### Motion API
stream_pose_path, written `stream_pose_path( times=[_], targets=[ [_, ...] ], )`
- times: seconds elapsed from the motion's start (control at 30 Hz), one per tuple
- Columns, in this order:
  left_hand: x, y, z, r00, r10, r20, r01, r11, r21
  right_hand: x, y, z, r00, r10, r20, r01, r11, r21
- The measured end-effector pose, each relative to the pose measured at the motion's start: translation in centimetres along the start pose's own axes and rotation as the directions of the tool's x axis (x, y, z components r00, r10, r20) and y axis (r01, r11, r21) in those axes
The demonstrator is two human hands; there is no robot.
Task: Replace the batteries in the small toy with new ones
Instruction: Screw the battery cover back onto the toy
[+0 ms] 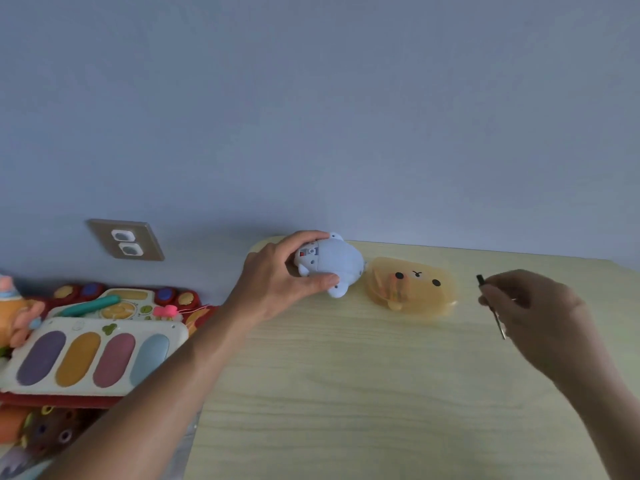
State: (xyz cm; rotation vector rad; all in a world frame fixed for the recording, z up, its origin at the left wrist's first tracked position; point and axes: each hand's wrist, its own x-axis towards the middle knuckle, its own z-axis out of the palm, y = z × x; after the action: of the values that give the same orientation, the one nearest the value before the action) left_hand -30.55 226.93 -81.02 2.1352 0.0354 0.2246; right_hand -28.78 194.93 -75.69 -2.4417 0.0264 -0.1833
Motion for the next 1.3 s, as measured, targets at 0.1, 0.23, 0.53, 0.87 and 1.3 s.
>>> stream_pose_path(
  times=[0.1, 0.23, 0.53, 0.87, 1.3],
  targets=[
    [0.0, -0.2, 0.0, 1.0, 0.006, -0.012, -0.006, 1.0, 0.004, 0.6, -3.8, 0.2, 0.997, -0.076, 0.022, 0.062, 0.927, 0.37],
    [0.0, -0.4, 0.0, 1.0, 0.016, -0.012, -0.016, 1.0, 0.013, 1.0, -9.2, 3.4, 0.959, -0.23, 0.168, 0.099, 0.823, 0.56],
    [0.4, -1.1, 0.2, 0.999, -0.003, -0.034, 0.004, 1.0, 0.031, 1.5, -13.5, 9.3, 0.932, -0.329, 0.155, 0.156, 0.746, 0.647],
    [0.4, -0.8, 0.3, 0.999, -0.003, -0.04, 0.003, 1.0, 0.015, 1.5, -12.9, 10.5, 0.938, -0.339, 0.069, 0.231, 0.762, 0.605],
    [0.6, -0.7, 0.3, 0.999, -0.04, -0.013, 0.04, 0.997, 0.065, 1.1, -13.6, 10.7, 0.857, -0.502, 0.112, 0.376, 0.761, 0.529]
  ],
)
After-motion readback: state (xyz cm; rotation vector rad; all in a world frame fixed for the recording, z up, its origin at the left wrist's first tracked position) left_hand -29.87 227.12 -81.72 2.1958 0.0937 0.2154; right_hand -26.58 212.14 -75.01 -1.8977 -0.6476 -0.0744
